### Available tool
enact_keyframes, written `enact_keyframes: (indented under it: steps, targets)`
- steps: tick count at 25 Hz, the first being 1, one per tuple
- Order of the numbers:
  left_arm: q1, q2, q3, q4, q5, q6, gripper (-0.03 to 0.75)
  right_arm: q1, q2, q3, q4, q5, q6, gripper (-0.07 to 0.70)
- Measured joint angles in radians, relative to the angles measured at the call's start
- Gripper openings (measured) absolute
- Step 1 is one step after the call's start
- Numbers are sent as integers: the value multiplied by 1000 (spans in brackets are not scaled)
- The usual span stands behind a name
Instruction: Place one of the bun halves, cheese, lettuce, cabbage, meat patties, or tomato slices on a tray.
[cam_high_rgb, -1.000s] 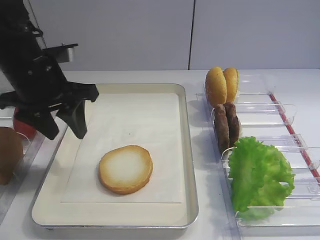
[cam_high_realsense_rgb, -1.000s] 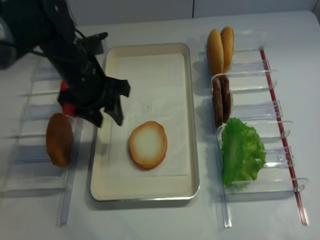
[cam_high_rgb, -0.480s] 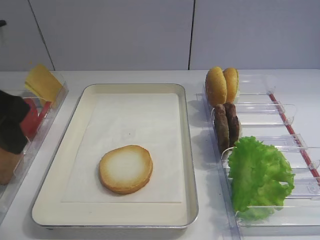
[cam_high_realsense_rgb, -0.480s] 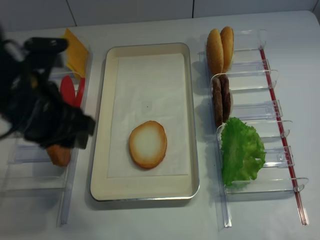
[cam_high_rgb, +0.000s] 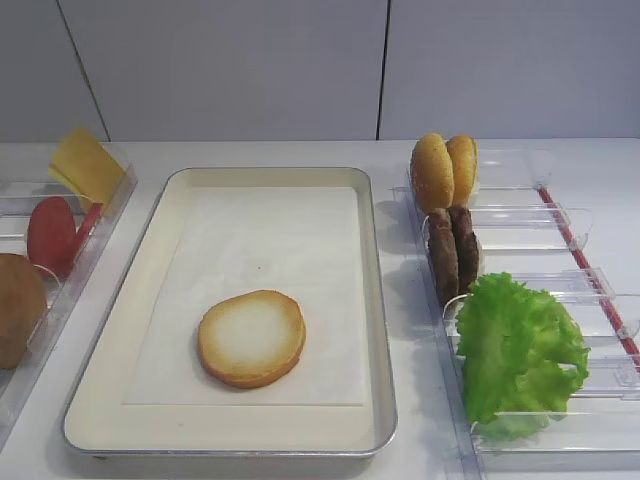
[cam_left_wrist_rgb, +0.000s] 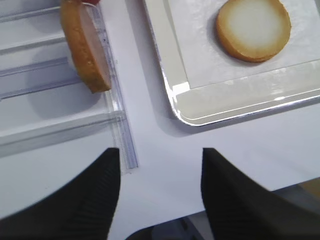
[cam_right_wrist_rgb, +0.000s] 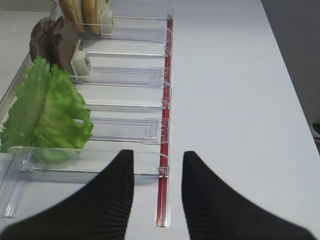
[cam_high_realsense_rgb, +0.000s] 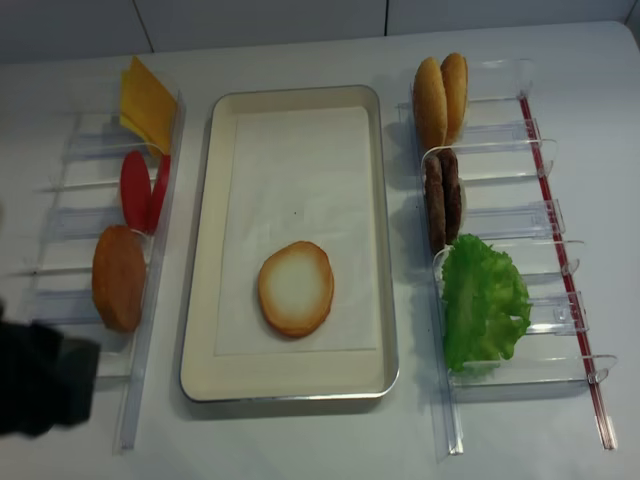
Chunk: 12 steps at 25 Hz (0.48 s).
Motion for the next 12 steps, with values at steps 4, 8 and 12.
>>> enact_keyframes:
  steps: [4,8,12]
  targets:
    - [0,-179,72,18,6,0,344,0,0,0,0,0,0,268]
    - [0,-357,149,18,11,7,344,0,0,0,0,0,0,268]
    - [0,-524,232,18,18,38,342,0,0,0,0,0,0,268]
